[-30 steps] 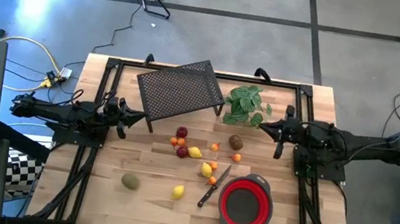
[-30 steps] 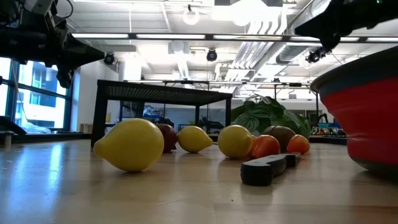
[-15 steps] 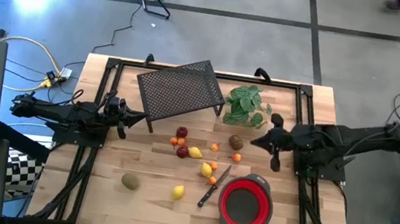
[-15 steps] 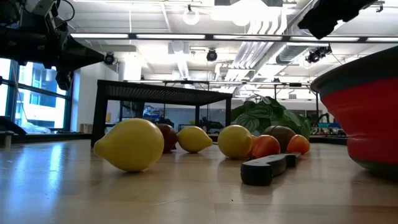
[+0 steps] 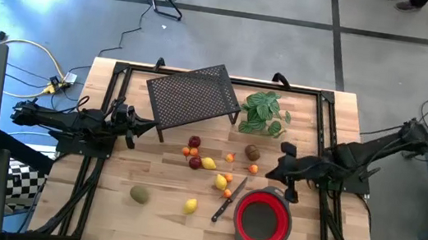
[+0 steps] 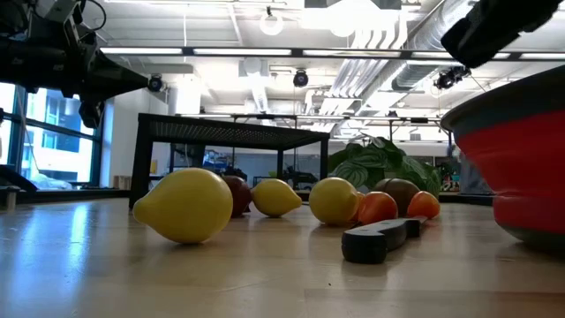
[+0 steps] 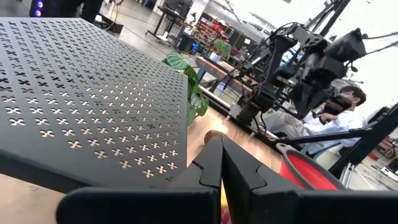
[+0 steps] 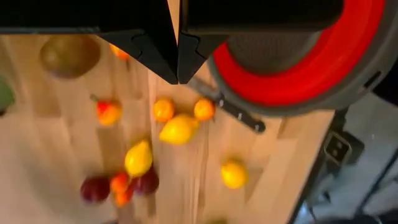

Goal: Pick & Place Fruit
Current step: Put the red basket on the shelf

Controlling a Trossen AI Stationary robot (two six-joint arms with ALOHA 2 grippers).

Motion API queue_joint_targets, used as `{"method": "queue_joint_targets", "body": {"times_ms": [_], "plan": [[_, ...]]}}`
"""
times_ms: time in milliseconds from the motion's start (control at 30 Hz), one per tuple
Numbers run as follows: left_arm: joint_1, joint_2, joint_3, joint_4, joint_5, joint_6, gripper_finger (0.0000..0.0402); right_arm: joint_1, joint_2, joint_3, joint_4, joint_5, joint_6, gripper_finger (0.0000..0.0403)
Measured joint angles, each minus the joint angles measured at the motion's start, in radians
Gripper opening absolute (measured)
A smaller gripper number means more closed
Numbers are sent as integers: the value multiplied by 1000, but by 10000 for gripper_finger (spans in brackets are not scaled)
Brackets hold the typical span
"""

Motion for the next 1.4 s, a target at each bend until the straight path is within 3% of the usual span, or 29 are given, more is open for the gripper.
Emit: {"method": "queue_joint_targets", "body": {"times_ms": [433, 733, 1033, 1200, 1400], "plan": [[0, 0, 0, -1, 0, 0, 0, 27, 206, 227, -299, -34, 30, 2], [0, 0, 0, -2, 0, 1, 0, 27, 305, 241, -316, -107, 34, 2], [0, 0, 0, -2, 0, 2, 0, 24, 404, 241, -315, -82, 30, 4], [0, 0, 0, -2, 0, 2, 0, 24, 415, 241, -277, -77, 30, 51], [0, 0, 0, -2, 0, 2, 0, 24, 415, 241, -222, -85, 30, 163]]}}
